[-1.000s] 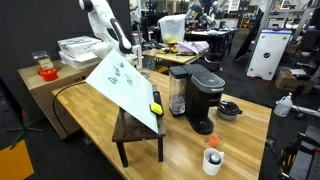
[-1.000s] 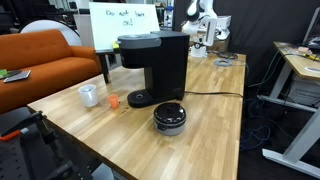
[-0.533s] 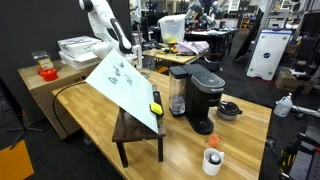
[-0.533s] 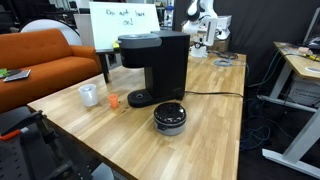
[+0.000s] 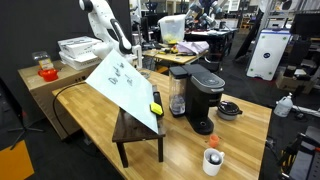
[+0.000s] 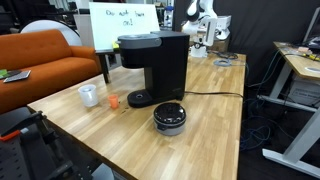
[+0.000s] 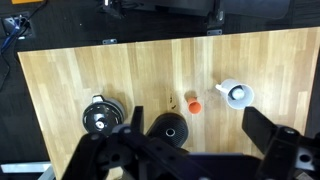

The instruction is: Open the coffee maker

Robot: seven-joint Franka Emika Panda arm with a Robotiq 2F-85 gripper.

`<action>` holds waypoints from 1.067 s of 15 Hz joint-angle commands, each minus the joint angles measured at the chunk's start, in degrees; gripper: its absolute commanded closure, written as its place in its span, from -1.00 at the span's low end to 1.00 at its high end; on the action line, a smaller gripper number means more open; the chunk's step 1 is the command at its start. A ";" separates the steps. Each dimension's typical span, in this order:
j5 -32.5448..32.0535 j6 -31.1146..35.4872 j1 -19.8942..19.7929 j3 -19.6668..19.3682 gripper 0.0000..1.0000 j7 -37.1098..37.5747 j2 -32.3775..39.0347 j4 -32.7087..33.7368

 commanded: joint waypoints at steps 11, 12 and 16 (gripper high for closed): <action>-2.72 11.56 4.51 3.03 -1.00 -8.52 8.99 1.55; -3.58 12.75 5.47 4.45 -1.00 -8.78 10.42 1.79; -10.26 16.25 7.72 9.74 -1.00 -7.40 13.87 1.16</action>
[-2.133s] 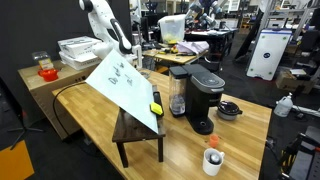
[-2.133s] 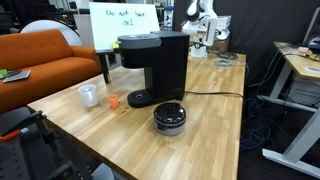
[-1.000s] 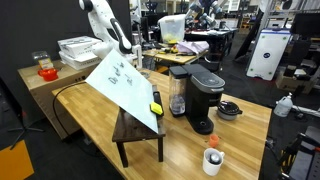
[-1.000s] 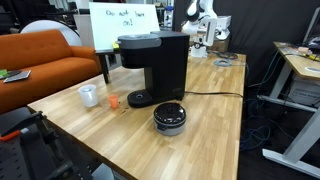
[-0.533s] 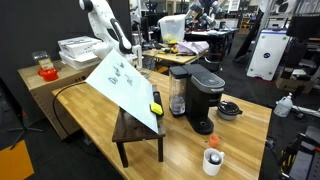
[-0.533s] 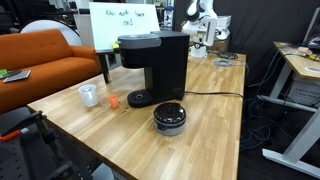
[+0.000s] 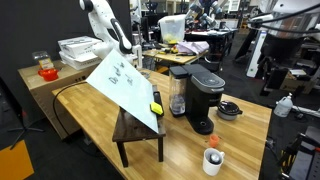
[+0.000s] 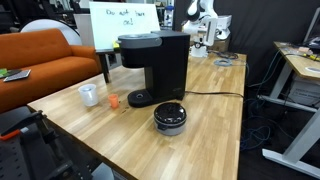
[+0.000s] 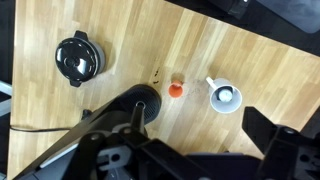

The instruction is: Open the coffee maker

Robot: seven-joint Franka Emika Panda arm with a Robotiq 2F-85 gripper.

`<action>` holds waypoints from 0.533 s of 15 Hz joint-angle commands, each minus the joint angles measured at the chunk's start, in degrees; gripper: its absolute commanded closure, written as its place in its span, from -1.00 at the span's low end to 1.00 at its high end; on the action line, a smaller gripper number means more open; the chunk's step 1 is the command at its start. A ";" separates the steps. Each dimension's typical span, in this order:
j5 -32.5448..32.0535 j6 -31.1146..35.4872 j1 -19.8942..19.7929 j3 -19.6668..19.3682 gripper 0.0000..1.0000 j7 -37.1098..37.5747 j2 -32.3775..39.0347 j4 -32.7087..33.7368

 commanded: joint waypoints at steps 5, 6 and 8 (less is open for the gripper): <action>-3.49 1.38 1.03 1.89 -1.00 0.30 1.87 0.10; -3.51 1.38 1.00 1.86 -1.00 0.29 1.85 0.10; -3.52 1.38 1.00 1.86 -1.00 0.29 1.85 0.10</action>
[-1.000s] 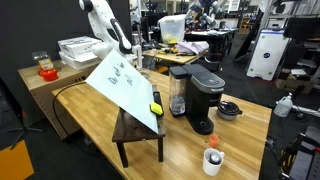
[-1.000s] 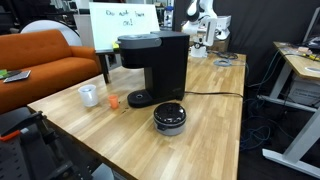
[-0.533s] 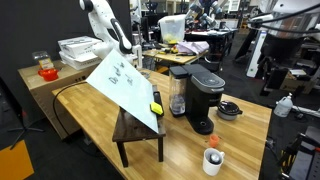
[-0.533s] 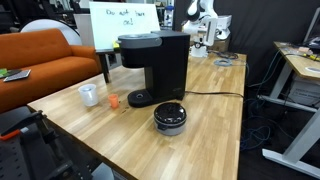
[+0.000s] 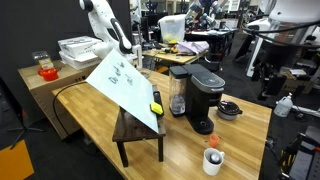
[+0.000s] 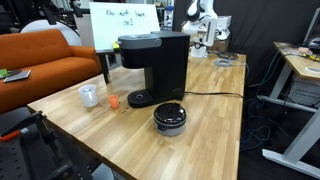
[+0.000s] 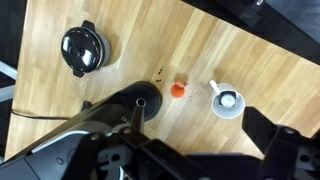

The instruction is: Open the coffee maker

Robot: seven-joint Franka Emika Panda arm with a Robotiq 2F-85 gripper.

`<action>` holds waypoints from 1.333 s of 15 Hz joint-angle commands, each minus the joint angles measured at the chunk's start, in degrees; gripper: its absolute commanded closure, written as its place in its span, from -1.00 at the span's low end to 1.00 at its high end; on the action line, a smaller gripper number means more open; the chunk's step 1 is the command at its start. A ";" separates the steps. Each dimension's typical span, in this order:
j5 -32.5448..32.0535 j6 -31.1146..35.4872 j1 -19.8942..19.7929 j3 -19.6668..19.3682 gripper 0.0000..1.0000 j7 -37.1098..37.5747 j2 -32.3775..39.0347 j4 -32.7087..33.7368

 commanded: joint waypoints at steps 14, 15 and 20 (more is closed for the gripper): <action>-25.38 7.22 0.05 6.23 -1.00 7.22 8.56 -0.78; -26.08 7.19 0.04 6.38 -1.00 7.64 8.70 -0.72; -25.86 8.43 -0.13 5.86 -1.00 7.85 8.69 -0.76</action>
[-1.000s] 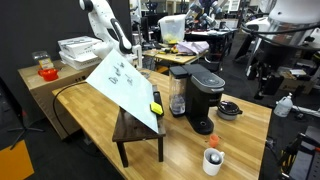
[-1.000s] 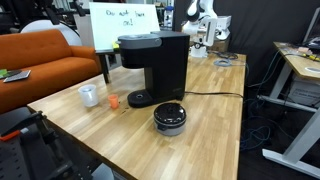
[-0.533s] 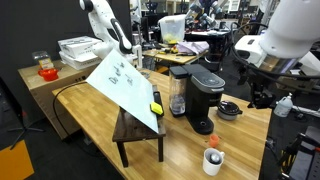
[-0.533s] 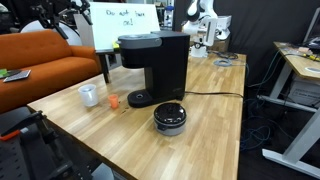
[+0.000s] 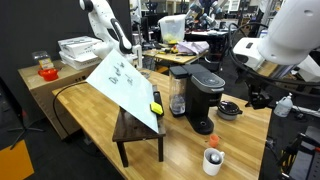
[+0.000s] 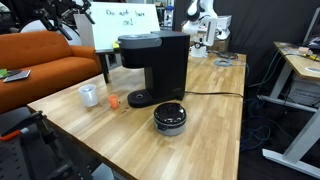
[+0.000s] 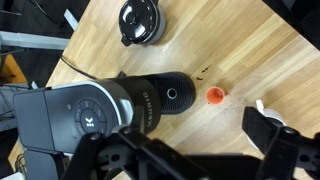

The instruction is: Open the coffee maker

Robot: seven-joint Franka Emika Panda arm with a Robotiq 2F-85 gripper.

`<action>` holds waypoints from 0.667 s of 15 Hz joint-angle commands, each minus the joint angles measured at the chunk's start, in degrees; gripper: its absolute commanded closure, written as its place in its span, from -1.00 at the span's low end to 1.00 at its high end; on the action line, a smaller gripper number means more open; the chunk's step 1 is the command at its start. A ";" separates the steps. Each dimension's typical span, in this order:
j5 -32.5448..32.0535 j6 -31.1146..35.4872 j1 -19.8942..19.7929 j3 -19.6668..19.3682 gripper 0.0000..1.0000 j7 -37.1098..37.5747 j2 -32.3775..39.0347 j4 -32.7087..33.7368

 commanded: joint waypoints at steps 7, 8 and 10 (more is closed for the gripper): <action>-2.36 7.11 0.33 -1.91 -1.00 -3.15 2.76 -1.43; -3.60 7.14 0.23 -1.68 -1.00 -3.98 3.47 -1.03; -6.59 7.45 0.15 -1.46 -1.00 -5.05 4.82 -0.26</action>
